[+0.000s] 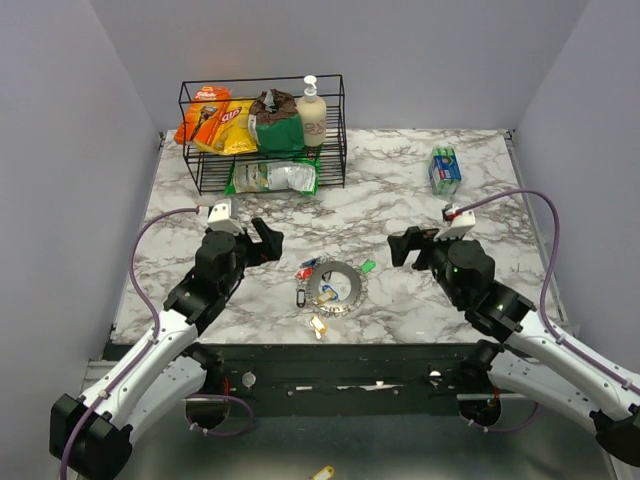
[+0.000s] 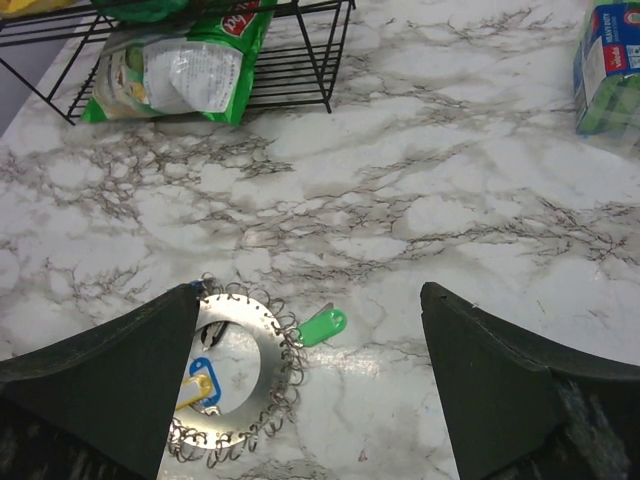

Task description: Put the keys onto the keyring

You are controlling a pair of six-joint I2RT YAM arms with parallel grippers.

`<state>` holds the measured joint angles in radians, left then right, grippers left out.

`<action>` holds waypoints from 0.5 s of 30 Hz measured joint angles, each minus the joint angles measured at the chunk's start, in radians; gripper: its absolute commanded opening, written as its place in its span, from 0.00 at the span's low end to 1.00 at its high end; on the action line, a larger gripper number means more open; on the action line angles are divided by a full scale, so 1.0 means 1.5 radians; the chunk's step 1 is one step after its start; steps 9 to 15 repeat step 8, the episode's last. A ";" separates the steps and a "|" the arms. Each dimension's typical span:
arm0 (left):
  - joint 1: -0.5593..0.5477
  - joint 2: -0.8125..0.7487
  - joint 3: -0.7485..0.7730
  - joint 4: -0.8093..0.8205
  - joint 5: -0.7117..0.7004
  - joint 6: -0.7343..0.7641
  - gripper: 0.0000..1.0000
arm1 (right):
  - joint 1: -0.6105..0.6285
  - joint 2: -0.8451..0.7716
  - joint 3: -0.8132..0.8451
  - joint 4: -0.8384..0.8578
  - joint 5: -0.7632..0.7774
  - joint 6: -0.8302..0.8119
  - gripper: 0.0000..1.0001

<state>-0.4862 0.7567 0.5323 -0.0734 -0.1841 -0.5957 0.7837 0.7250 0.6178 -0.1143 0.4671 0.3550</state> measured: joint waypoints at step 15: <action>0.000 0.000 0.000 -0.021 -0.025 -0.008 0.99 | 0.000 -0.016 -0.011 0.001 -0.001 0.002 1.00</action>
